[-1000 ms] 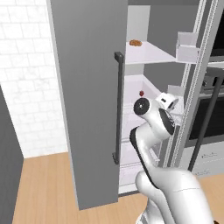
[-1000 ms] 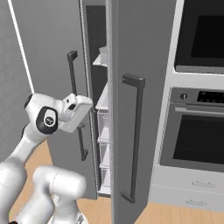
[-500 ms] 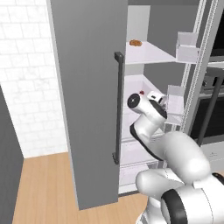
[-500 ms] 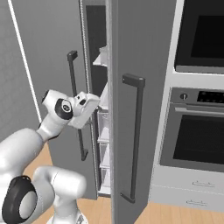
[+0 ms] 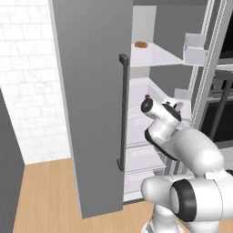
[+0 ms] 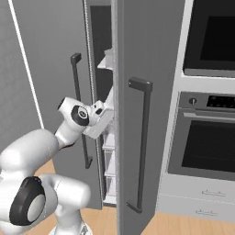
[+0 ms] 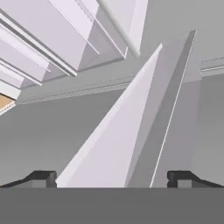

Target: Take the strawberry from the fridge and place it on top of the pancake, located on the dining counter.

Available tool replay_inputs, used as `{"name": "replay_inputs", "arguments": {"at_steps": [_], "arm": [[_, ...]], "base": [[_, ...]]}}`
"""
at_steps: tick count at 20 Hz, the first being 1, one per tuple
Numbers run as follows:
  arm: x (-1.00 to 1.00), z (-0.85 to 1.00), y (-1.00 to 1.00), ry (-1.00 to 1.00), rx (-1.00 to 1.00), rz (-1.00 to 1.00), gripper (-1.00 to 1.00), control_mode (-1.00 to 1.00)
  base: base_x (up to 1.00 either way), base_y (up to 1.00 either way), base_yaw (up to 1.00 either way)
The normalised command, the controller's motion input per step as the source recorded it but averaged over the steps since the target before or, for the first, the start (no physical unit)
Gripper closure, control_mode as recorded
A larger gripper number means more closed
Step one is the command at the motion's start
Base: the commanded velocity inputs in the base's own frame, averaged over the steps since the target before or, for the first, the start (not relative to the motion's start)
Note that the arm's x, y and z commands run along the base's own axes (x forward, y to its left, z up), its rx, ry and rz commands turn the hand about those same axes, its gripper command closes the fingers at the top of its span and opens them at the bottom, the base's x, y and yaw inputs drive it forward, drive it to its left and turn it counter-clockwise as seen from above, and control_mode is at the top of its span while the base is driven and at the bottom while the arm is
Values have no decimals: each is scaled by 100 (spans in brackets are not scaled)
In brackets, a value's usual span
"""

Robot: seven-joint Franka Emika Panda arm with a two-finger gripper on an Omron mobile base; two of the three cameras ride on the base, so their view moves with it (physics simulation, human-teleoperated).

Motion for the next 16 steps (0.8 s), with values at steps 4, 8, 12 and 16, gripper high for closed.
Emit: {"name": "replay_inputs", "arguments": {"at_steps": [4,8,12,16], "arm": [[-32,0,-77,0,0,-18,-100,-100],[-44,0,-80,0,0,-19,-100,-100],[-44,0,-81,0,0,-19,-100,-100],[-29,0,-78,0,0,-17,-100,-100]], "base": [[0,0,0],[0,0,0],[0,0,0],[0,0,0]]}}
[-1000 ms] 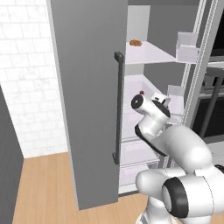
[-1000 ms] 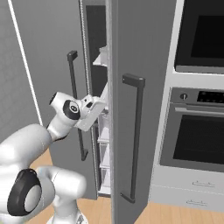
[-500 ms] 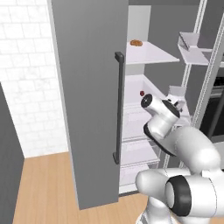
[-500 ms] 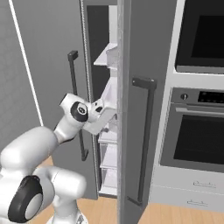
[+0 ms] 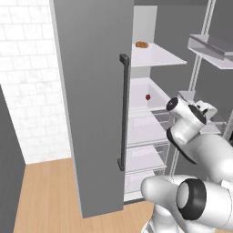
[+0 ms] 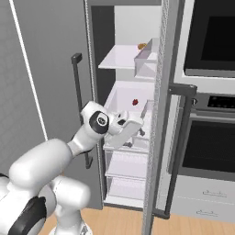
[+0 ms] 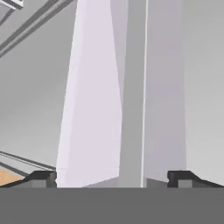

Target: Take the strawberry from the fridge and place it on top of the pancake, located on the dining counter.

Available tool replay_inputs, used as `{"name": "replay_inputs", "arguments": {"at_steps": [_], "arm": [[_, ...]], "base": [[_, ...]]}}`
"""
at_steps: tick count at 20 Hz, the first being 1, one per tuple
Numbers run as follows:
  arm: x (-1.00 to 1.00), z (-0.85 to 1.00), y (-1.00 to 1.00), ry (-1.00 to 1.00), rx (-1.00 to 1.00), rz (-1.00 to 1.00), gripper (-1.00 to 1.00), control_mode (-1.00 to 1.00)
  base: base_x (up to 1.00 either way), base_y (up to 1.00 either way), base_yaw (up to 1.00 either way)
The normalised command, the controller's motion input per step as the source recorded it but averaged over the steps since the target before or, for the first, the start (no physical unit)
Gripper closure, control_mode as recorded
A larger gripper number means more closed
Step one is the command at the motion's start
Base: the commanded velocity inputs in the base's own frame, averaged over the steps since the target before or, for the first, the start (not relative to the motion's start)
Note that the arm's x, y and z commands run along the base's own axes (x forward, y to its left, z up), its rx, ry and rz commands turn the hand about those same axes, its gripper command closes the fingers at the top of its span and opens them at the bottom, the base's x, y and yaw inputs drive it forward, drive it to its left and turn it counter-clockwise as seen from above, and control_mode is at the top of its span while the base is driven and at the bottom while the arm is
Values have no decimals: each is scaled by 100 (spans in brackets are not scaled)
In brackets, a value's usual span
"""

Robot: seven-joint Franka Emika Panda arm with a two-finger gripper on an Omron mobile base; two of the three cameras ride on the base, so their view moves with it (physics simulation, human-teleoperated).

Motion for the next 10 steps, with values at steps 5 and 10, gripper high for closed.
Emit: {"name": "replay_inputs", "arguments": {"at_steps": [5,10], "arm": [[-11,0,-43,-1,3,-8,-100,-100],[-5,15,12,-9,5,1,-100,-100]], "base": [[0,0,0],[0,0,0]]}}
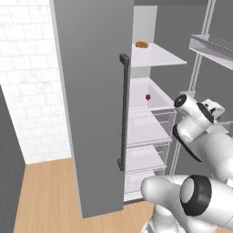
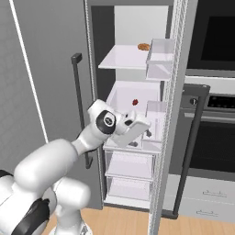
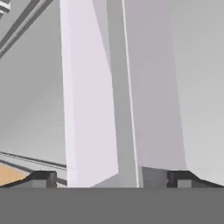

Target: Take the strawberry from the fridge and place it on top of the pancake, located on the dining counter.

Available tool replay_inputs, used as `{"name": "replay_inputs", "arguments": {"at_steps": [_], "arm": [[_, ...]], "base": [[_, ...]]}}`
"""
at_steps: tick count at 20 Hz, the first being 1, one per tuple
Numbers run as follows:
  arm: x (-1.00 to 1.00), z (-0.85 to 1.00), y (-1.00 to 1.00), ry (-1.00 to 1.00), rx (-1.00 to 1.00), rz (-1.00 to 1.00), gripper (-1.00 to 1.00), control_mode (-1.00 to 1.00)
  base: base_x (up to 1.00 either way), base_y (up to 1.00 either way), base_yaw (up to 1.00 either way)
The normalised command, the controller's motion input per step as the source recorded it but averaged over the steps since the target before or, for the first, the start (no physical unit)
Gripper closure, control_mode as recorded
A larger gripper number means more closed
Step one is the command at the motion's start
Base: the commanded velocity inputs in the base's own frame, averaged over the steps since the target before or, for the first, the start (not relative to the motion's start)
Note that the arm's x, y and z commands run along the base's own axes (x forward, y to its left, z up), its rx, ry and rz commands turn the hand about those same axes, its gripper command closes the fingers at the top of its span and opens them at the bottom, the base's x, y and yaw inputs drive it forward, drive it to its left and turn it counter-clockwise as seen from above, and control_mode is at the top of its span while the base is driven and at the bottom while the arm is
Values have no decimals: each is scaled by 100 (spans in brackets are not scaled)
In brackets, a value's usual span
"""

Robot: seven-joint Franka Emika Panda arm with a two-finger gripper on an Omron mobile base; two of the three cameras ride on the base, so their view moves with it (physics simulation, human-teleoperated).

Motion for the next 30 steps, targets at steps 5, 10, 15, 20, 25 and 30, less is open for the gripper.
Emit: {"name": "replay_inputs", "arguments": {"at_steps": [5,10,15,20,25,30], "arm": [[-12,39,93,-15,12,13,-100,-100],[0,0,100,-3,57,19,-100,-100],[9,-13,84,5,62,9,-100,-100],[-3,-26,92,26,43,5,-100,-100],[-21,-37,28,17,0,0,-100,-100],[-21,-32,-13,-12,0,-13,-100,-100]], "base": [[0,0,0],[0,0,0],[0,0,0],[0,0,0],[0,0,0],[0,0,0]]}}
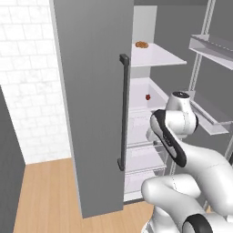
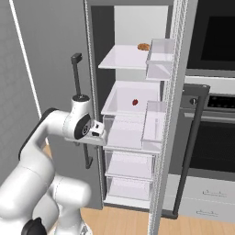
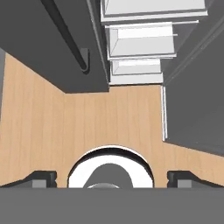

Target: Take the strawberry from the fridge and place it on top of the pancake, located on the dining counter.

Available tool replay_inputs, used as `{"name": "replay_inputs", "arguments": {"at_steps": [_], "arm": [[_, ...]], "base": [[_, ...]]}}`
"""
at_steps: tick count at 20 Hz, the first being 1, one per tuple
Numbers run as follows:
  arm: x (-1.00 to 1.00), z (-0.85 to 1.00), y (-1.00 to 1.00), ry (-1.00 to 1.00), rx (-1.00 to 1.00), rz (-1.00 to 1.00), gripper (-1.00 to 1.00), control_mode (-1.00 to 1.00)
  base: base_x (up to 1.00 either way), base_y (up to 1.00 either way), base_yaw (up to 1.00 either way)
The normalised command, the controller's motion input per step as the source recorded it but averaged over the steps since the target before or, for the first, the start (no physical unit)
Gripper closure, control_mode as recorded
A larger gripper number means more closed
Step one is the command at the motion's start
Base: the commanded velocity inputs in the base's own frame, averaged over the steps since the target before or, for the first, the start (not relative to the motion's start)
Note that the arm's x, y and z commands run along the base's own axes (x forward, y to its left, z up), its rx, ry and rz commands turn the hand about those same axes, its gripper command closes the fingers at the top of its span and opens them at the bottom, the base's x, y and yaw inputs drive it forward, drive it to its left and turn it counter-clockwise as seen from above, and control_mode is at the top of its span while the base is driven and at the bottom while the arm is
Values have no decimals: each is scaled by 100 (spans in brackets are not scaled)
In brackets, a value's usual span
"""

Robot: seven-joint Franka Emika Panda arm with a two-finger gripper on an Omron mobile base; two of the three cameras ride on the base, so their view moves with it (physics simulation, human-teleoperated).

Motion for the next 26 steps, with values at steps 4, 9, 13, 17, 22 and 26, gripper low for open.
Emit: {"name": "replay_inputs", "arguments": {"at_steps": [4,9,13,17,22,26], "arm": [[-1,0,0,0,0,0,-100,-100],[6,0,1,-1,0,-10,-100,-100],[3,-3,0,-4,0,-11,-100,100],[0,0,0,0,0,0,-100,100],[0,0,0,0,0,0,-100,100],[0,0,0,0,0,0,-100,100]], "base": [[0,0,0],[0,0,0],[11,0,-44],[36,0,-28],[66,2,-4],[71,0,0]]}}
